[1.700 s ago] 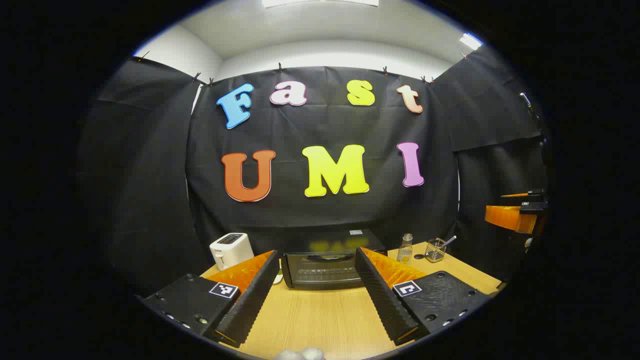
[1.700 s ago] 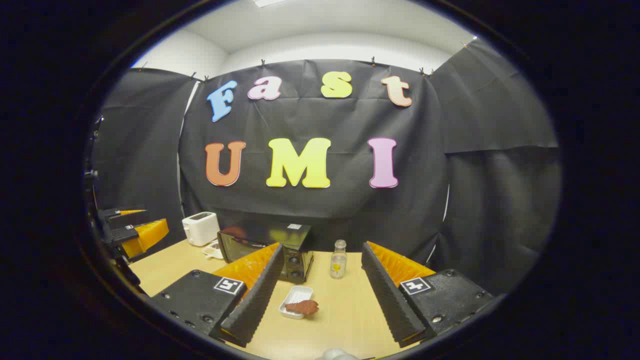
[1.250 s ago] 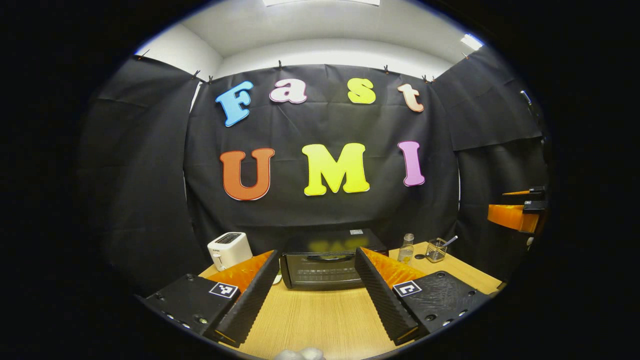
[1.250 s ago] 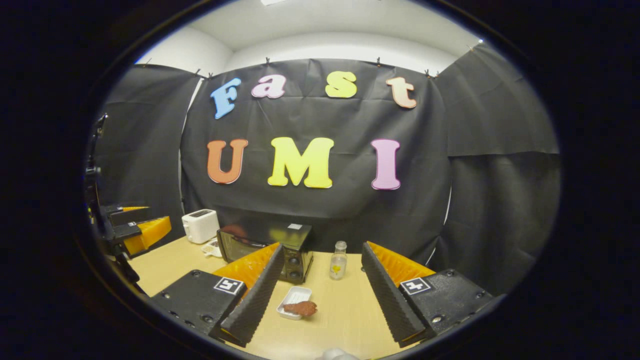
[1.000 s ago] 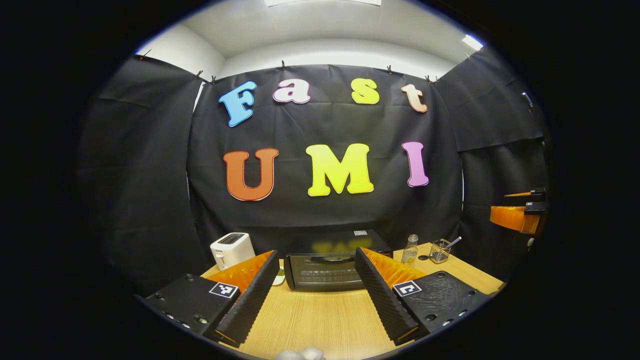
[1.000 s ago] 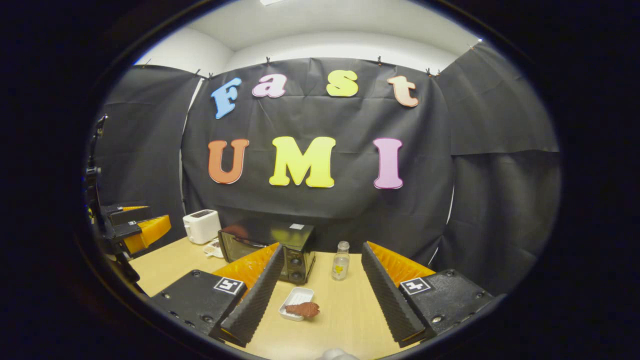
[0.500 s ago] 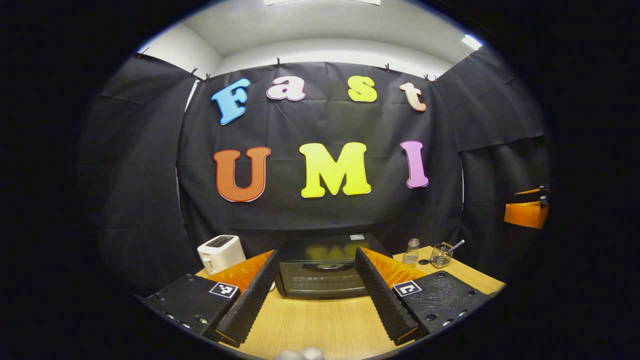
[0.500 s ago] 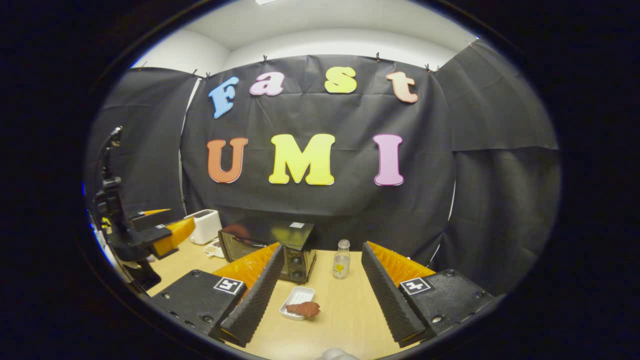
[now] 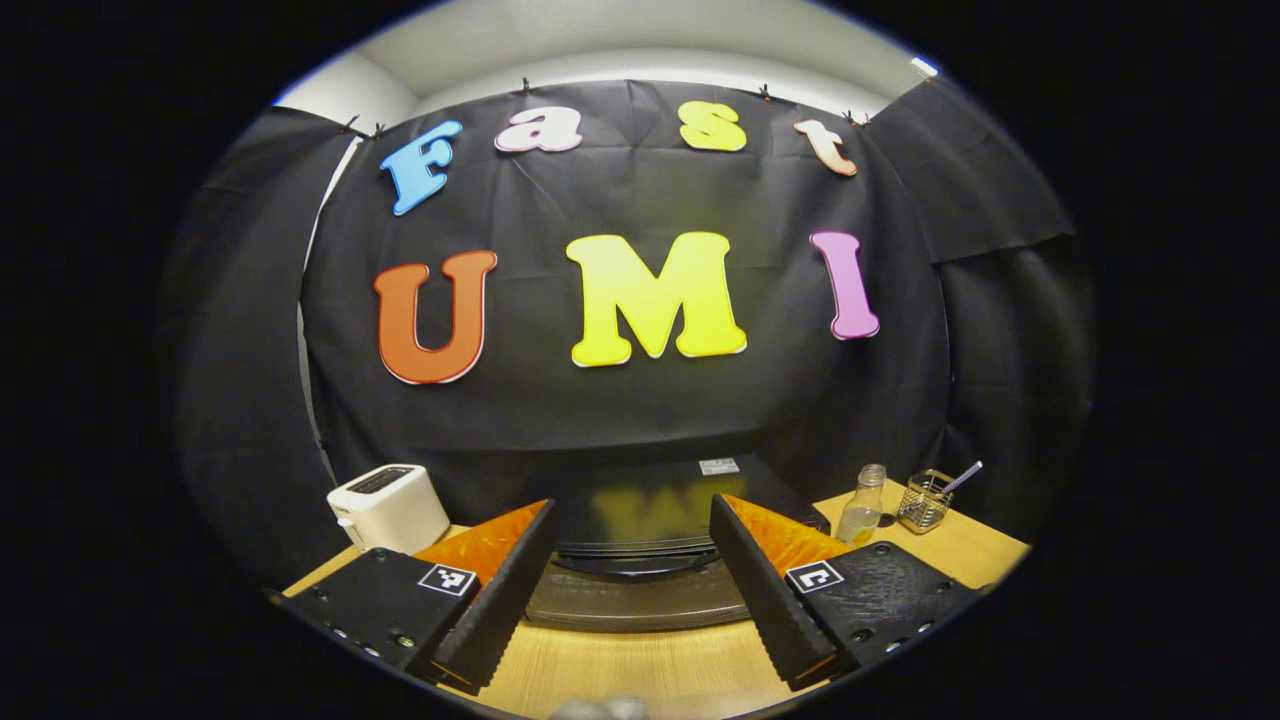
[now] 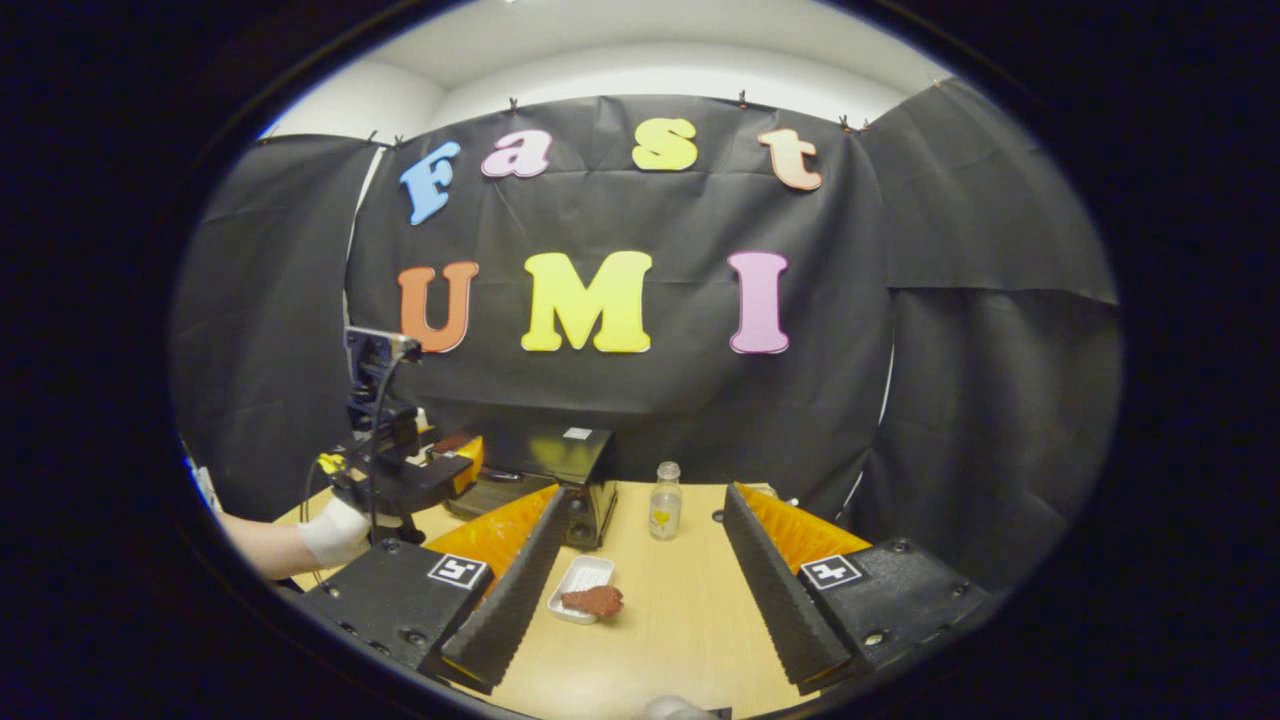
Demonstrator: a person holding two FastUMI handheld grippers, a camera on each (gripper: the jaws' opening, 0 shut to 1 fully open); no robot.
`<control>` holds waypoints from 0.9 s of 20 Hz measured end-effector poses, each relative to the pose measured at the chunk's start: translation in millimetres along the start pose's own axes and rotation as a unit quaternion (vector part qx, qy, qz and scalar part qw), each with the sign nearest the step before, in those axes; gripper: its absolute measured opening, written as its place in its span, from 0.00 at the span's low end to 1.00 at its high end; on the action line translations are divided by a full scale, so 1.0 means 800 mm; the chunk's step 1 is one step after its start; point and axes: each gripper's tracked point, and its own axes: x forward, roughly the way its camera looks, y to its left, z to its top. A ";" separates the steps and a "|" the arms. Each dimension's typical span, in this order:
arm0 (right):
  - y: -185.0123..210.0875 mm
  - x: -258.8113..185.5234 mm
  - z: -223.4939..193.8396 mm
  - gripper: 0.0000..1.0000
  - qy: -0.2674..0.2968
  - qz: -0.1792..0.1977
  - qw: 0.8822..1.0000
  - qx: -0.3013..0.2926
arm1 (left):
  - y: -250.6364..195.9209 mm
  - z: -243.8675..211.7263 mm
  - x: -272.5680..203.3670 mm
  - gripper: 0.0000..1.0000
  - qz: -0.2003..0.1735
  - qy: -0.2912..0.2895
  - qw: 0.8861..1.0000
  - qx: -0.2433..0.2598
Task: Open the electric oven with the left hand, put the food in, and close the electric oven.
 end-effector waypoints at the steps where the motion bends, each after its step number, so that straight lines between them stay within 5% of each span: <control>1: -0.001 -0.001 0.000 0.99 0.002 -0.003 1.000 0.001 | 0.001 -0.014 0.010 0.96 0.002 0.015 1.000 0.003; 9: -0.013 -0.006 0.006 0.96 0.002 -0.024 1.000 -0.009 | -0.001 -0.070 0.058 0.97 0.002 0.072 0.997 -0.011; 18: -0.010 -0.017 -0.009 0.99 0.009 -0.023 1.000 0.002 | -0.006 -0.071 0.067 0.97 -0.006 0.095 0.995 -0.012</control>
